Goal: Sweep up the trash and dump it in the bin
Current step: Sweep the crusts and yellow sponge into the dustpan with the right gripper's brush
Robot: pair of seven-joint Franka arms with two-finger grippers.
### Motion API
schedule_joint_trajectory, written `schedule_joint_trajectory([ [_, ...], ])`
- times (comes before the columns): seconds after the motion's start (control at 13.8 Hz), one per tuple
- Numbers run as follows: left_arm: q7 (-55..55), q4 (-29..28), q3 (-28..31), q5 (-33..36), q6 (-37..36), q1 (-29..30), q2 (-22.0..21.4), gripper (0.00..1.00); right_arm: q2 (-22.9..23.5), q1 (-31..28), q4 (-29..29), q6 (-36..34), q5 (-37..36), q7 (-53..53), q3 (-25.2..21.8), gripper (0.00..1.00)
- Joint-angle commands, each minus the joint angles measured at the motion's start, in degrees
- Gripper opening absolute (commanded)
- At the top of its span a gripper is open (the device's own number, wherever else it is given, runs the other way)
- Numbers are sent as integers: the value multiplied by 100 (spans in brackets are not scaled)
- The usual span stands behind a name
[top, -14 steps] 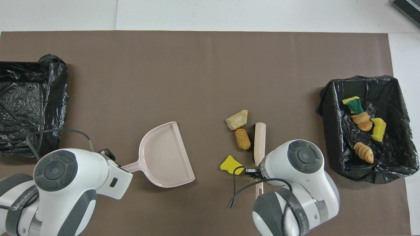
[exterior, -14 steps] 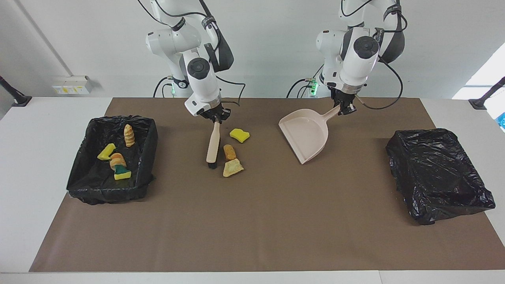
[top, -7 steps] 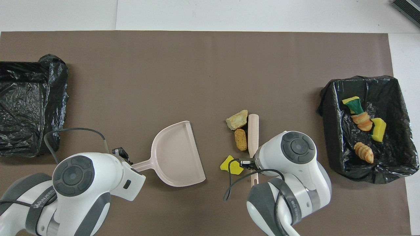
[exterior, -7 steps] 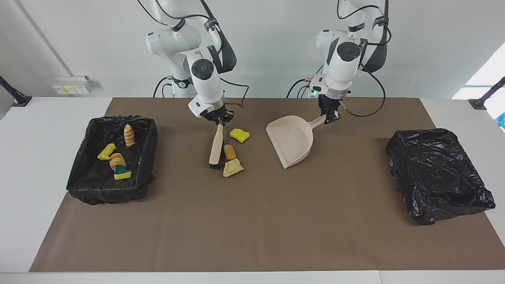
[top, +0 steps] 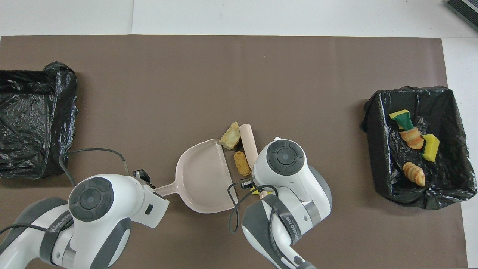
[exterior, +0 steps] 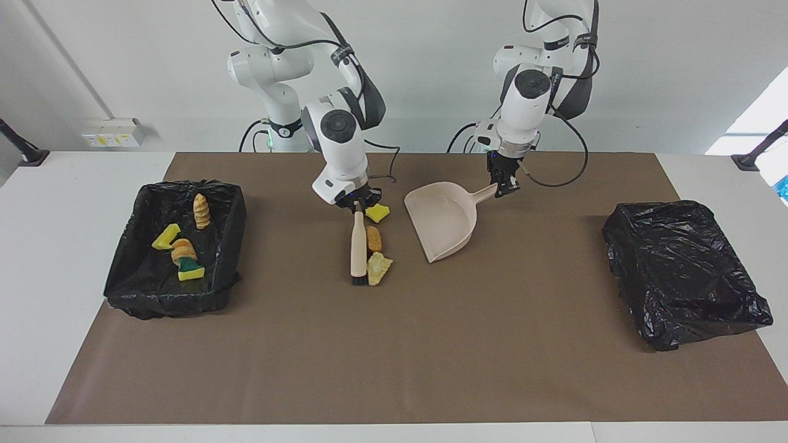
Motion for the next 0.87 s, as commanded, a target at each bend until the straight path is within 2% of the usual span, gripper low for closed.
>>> schedule_joint_trajectory([
  [0.0, -23, -98, 54, -86, 152, -97, -30, 0, -3, -68, 68, -129, 341, -794, 411, 0],
  [0.22, -49, -89, 54, -86, 152, -97, -30, 0, -108, -51, 269, -155, 1534, -753, 465, 0],
  [0.44, -58, -89, 54, -86, 143, -97, -30, 0, -476, -252, 296, -706, 1590, -630, 369, 0],
  [0.58, -58, -89, 54, -86, 152, -97, -30, 0, -854, -699, 218, -1313, 1547, -472, 369, 0],
  [0.8, -58, -89, 54, -86, 143, -88, -30, 0, -1486, -948, -237, -1904, 1188, 220, 369, 0],
])
